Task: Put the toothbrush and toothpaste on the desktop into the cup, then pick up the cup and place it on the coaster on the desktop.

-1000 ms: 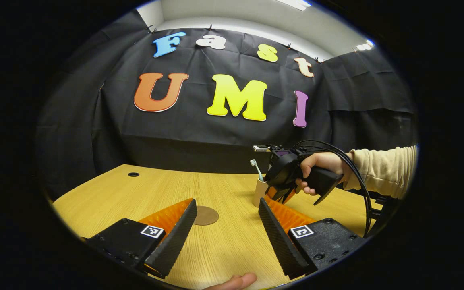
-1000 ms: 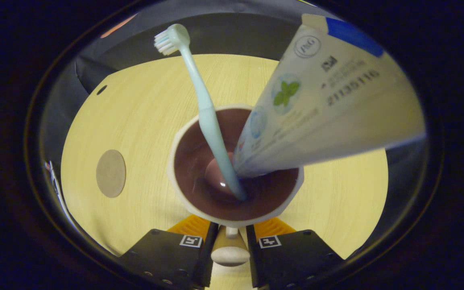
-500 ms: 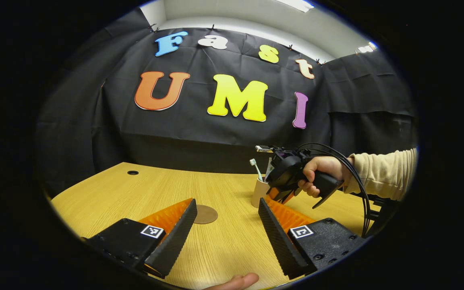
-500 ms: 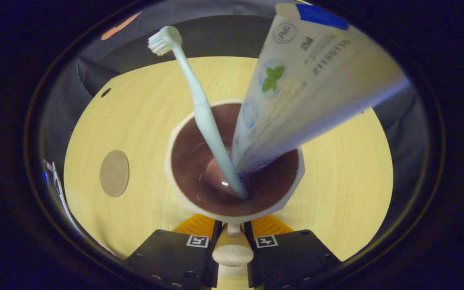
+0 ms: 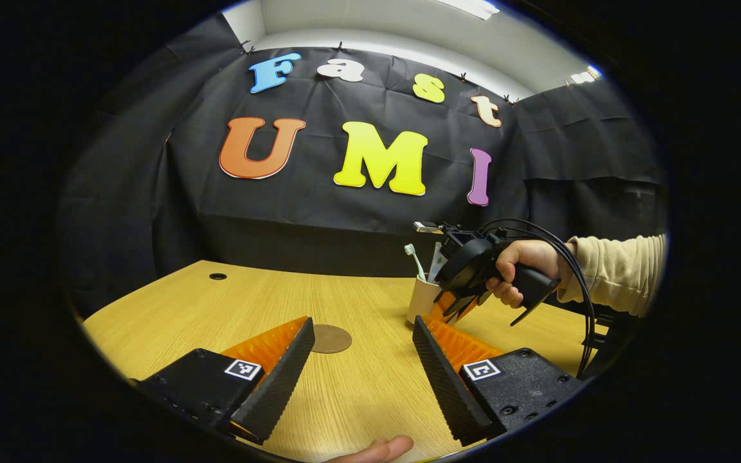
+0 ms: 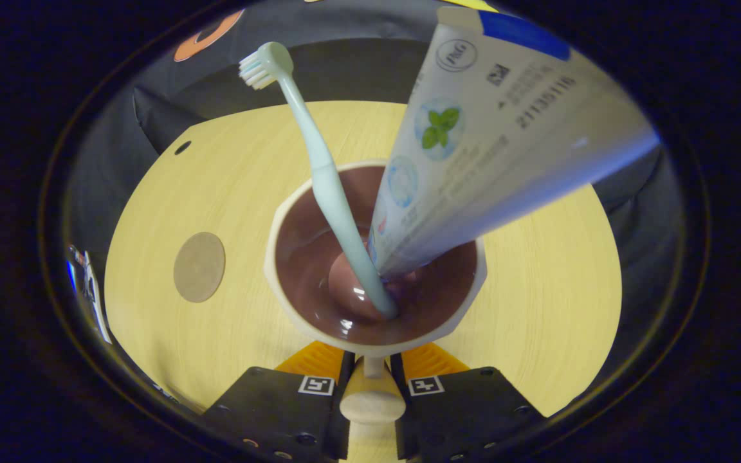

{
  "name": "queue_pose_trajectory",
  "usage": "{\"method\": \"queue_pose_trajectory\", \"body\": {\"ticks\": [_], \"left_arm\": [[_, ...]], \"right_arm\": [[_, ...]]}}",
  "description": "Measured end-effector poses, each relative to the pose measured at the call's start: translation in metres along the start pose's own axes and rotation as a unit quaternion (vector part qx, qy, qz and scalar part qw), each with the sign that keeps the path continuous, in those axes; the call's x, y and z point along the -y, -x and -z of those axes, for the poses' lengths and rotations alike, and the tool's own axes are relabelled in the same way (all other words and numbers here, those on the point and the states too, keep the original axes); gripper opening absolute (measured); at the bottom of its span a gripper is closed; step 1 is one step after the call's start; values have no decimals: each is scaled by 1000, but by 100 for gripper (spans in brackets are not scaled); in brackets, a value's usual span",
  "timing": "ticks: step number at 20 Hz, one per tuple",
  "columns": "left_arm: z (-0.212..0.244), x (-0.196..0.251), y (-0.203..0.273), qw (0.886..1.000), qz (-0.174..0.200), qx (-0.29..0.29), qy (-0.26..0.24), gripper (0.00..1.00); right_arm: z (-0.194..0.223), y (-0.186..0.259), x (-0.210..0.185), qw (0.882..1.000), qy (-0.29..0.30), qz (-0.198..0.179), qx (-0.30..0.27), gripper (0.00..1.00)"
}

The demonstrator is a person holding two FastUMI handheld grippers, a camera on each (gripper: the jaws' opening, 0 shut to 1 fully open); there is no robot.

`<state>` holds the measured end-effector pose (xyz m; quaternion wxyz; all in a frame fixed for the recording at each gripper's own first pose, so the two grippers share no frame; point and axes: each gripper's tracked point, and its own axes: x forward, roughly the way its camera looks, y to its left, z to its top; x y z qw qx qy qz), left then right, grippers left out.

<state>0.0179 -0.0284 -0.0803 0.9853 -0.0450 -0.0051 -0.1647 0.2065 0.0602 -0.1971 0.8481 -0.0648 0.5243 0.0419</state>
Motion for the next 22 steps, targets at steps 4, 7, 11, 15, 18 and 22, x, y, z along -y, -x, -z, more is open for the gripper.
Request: {"method": "queue_pose_trajectory", "body": {"ticks": [4, 7, 11, 15, 18, 22], "left_arm": [[-1, -13, 16, 1000, -11, 6, -7, 98], [0, -28, 30, 1000, -26, 6, -8, 98], [1, -55, 52, 998, -54, 5, -17, 98], [1, -72, 67, 997, -75, 7, -13, 98], [2, -83, 78, 996, -89, 10, -15, 98], [3, -88, 83, 995, -93, 12, -12, 98]], "right_arm": [[-5, -5, -17, 999, 29, -14, -3, 26], [-7, -13, -31, 998, 59, -25, -7, 26], [-12, -24, -54, 995, 95, -36, -12, 25], [-11, -25, -66, 992, 111, -57, -13, 26], [-12, -28, -72, 990, 123, -59, -16, 25], [-15, -37, -81, 990, 130, -55, -27, 25]]}}
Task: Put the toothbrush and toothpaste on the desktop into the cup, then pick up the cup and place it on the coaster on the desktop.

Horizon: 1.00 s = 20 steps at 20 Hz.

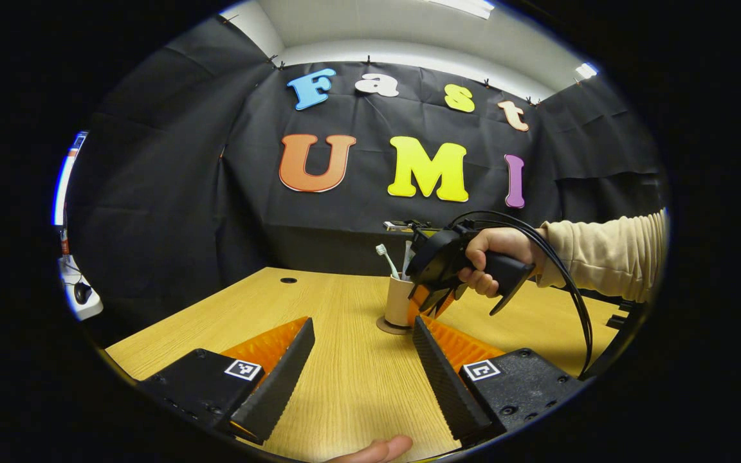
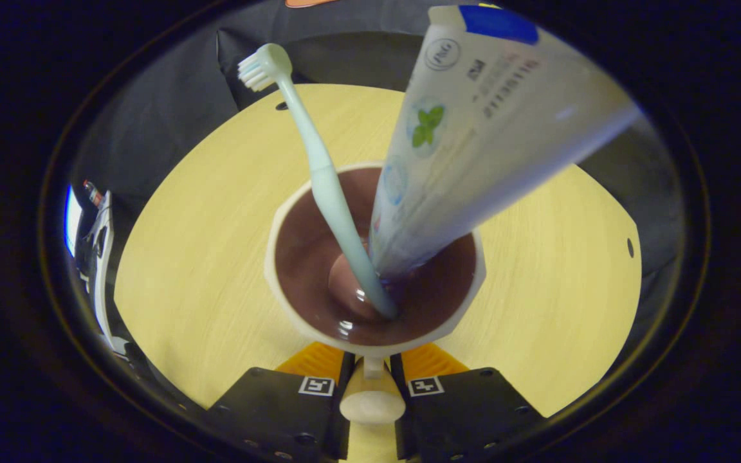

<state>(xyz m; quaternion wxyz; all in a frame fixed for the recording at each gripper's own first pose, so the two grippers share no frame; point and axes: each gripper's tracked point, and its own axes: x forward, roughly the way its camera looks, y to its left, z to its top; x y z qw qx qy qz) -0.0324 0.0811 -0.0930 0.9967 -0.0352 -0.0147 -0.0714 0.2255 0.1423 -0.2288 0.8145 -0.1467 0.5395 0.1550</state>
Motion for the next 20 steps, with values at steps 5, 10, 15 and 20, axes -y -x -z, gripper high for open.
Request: {"method": "queue_pose_trajectory", "body": {"ticks": [5, 10, 15, 20], "left_arm": [[1, -3, 3, 1000, -5, -3, 4, 98], [5, 1, 5, 1000, -6, -11, 5, 98], [9, 6, 2, 1000, -7, -29, 4, 98], [-4, 12, -2, 999, -14, -17, -28, 98]], "right_arm": [[0, -8, 1, 1000, -2, -5, -14, 26], [-3, 0, 12, 1000, -18, -7, 1, 27], [10, 24, 17, 999, -18, -13, 41, 64], [24, 65, 23, 994, -9, -11, 110, 91]]}}
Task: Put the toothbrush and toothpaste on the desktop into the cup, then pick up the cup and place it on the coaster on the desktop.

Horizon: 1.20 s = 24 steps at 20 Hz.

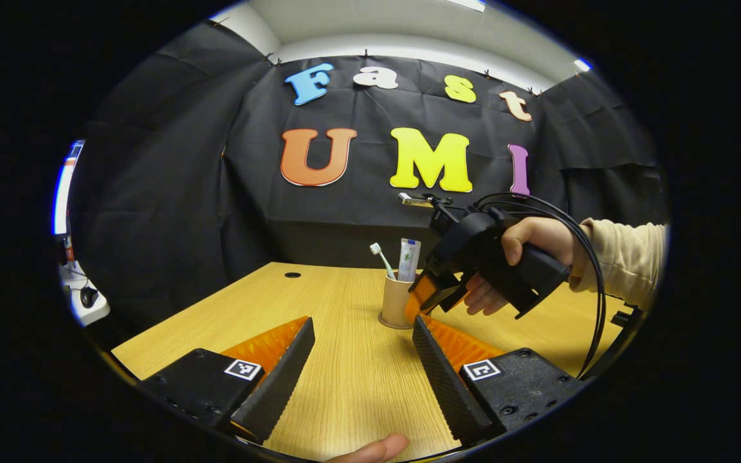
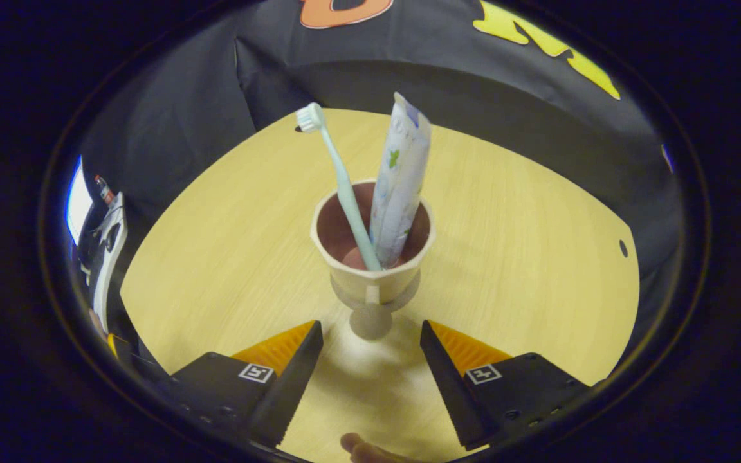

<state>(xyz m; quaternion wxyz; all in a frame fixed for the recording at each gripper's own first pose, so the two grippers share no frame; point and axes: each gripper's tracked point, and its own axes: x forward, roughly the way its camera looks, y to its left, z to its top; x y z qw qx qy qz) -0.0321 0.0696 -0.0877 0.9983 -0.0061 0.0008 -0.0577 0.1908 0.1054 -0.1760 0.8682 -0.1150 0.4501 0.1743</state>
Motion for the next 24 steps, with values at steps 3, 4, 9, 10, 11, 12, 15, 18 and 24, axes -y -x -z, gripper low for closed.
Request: {"method": "queue_pose_trajectory", "body": {"ticks": [3, 4, 9, 10, 11, 12, 15, 18, 24], "left_arm": [[-6, 4, -4, 1000, -4, 1, -2, 98], [-7, 6, -6, 1000, -7, -1, 3, 98], [-11, 24, -6, 1000, -7, -12, -1, 98], [-13, 27, -4, 1000, -8, -13, 3, 98], [-17, 32, -1, 1000, -4, -12, 8, 98], [-22, 39, 2, 1000, 1, -7, 11, 98], [-33, 53, 7, 1000, 10, -3, 21, 98], [-45, 62, 15, 1000, 7, 4, 26, 98], [-53, 86, 29, 1000, 17, 17, 2, 98]], "right_arm": [[7, 31, 8, 999, -14, 3, 50, 95], [10, 41, 12, 997, -16, 9, 71, 95], [36, 110, 40, 983, -32, 49, 173, 95], [43, 125, 45, 979, -34, 57, 191, 95], [50, 142, 48, 975, -35, 62, 212, 95], [56, 159, 51, 969, -39, 67, 234, 95], [83, 205, 61, 954, -56, 77, 285, 96], [112, 247, 78, 933, -84, 93, 336, 96], [162, 303, 115, 901, -98, 133, 401, 96]]}}
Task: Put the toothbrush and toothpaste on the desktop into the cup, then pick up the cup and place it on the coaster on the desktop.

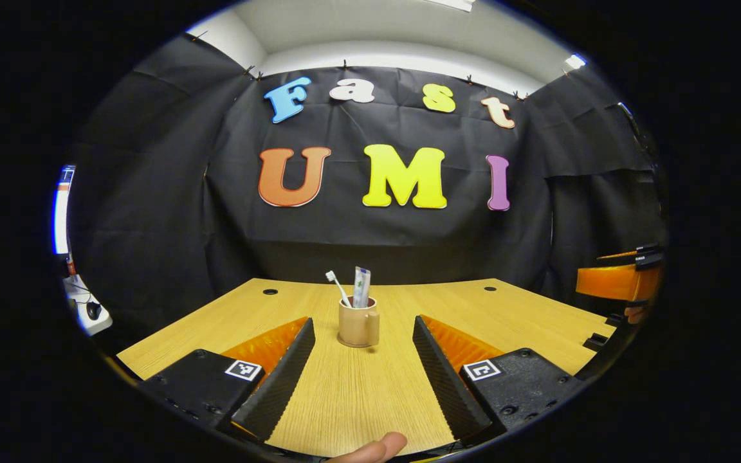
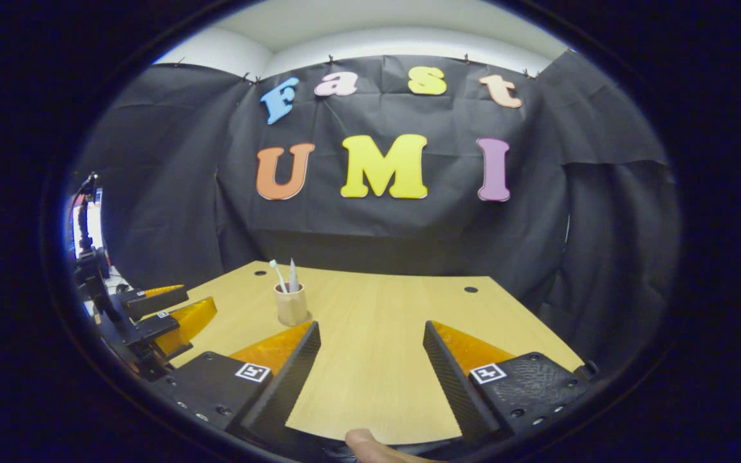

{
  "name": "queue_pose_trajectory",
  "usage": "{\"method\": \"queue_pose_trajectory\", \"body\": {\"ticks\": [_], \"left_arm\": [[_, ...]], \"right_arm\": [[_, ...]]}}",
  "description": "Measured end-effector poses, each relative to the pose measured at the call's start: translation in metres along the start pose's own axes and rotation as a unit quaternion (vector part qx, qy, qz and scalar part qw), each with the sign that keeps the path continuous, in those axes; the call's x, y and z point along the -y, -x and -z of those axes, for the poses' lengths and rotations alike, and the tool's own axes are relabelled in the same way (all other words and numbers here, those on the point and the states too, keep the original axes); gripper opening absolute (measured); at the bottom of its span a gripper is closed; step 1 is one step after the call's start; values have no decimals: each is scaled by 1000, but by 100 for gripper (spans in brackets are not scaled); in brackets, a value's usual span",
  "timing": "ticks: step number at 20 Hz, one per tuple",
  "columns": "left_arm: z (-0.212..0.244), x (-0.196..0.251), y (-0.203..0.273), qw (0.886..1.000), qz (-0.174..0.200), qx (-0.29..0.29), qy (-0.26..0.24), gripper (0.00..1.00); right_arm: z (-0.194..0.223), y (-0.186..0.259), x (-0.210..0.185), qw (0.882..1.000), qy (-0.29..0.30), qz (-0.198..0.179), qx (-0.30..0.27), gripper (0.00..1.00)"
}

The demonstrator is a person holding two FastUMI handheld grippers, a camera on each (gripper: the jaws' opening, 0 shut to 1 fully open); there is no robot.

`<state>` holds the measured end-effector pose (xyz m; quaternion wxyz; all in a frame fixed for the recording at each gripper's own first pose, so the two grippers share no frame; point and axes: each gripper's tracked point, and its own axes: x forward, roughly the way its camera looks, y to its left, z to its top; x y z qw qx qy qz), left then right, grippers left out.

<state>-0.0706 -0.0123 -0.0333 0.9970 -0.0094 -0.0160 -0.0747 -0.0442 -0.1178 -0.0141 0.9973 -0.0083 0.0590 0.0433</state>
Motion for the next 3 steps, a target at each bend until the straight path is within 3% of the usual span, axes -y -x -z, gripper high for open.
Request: {"method": "queue_pose_trajectory", "body": {"ticks": [3], "left_arm": [[1, 11, 10, 1000, 2, 3, 11, 98]], "right_arm": [[9, 5, 5, 1000, 0, 3, -2, 95]]}}
